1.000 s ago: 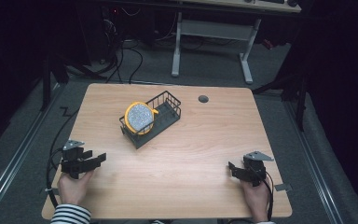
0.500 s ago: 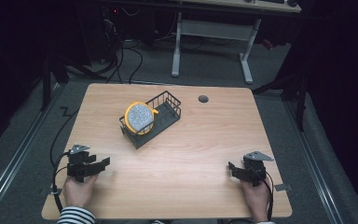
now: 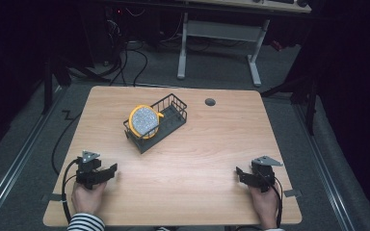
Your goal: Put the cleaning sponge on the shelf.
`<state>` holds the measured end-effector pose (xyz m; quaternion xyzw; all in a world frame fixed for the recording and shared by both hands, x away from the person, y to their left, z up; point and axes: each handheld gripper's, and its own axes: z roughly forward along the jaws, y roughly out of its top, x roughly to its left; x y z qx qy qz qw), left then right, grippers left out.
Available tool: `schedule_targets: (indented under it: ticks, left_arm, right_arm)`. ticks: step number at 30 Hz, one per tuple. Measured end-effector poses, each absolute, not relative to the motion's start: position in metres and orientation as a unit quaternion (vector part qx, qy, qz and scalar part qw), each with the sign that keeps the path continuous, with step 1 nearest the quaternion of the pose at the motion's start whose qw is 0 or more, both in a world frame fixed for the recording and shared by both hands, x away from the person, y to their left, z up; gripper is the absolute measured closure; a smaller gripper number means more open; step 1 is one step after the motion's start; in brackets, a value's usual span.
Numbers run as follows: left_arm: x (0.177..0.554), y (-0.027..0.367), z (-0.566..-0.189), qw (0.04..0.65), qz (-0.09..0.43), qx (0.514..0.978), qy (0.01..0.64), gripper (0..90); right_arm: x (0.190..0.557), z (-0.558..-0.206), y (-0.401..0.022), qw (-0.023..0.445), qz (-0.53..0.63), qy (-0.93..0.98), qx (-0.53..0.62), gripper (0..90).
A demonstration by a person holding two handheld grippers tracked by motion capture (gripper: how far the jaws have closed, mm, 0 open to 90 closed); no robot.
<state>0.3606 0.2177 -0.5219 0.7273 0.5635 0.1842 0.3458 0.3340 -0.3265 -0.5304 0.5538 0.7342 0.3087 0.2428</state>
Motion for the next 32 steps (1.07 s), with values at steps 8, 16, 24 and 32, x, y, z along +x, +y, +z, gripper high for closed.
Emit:
schedule_targets:
  ticks: [8, 16, 24, 32]
  left_arm:
    - [0.363, 0.211, -0.526, 0.337, 0.191, 0.735, 0.556, 33.7]
    - [0.364, 0.204, -0.530, 0.324, 0.201, 0.745, 0.547, 32.6]
    - [0.361, 0.201, -0.537, 0.336, 0.228, 0.746, 0.527, 30.6]
    - [0.360, 0.201, -0.537, 0.336, 0.228, 0.744, 0.530, 30.4]
  right_arm:
    - [0.334, -0.530, -0.327, 0.242, 0.309, 0.734, 0.554, 29.5]
    - [0.334, -0.530, -0.327, 0.242, 0.309, 0.734, 0.554, 29.4]
    - [0.334, -0.530, -0.327, 0.242, 0.309, 0.734, 0.554, 29.5]
    - [0.334, -0.531, -0.327, 0.242, 0.310, 0.734, 0.554, 29.5]
